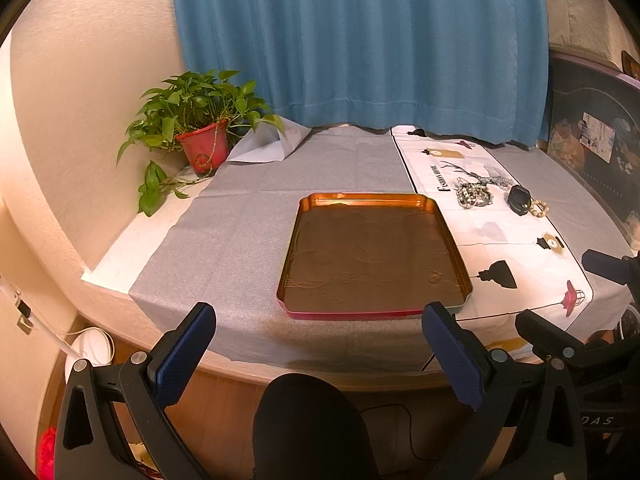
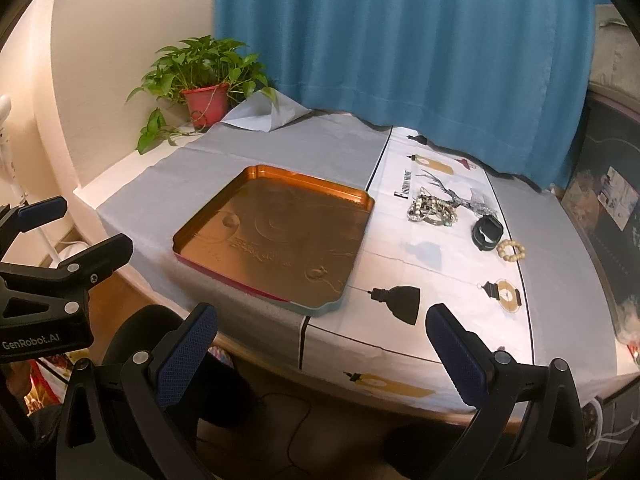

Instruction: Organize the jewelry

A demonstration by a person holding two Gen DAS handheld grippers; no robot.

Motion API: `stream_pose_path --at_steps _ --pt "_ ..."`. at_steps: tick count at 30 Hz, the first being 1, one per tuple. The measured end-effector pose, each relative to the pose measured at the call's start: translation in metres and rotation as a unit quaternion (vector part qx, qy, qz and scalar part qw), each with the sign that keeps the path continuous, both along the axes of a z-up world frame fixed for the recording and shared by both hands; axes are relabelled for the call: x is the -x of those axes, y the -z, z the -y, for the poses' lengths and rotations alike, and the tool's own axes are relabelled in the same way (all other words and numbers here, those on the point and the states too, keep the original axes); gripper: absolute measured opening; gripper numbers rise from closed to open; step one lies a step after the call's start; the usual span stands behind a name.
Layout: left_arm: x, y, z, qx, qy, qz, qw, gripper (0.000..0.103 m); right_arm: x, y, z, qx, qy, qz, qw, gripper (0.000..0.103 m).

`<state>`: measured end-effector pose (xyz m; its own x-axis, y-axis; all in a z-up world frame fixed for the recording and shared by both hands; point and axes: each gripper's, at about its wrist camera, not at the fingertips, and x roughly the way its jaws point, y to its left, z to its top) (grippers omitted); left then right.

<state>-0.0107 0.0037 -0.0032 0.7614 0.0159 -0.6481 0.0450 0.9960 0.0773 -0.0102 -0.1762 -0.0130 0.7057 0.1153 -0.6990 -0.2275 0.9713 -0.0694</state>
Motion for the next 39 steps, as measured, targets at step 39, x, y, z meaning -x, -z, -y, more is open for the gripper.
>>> stream_pose_path --at_steps 39 --pt "-0.076 0.029 0.117 0.013 0.106 -0.105 0.9887 0.102 -0.040 0.060 0.214 -0.048 0.212 -0.047 0.975 0.103"
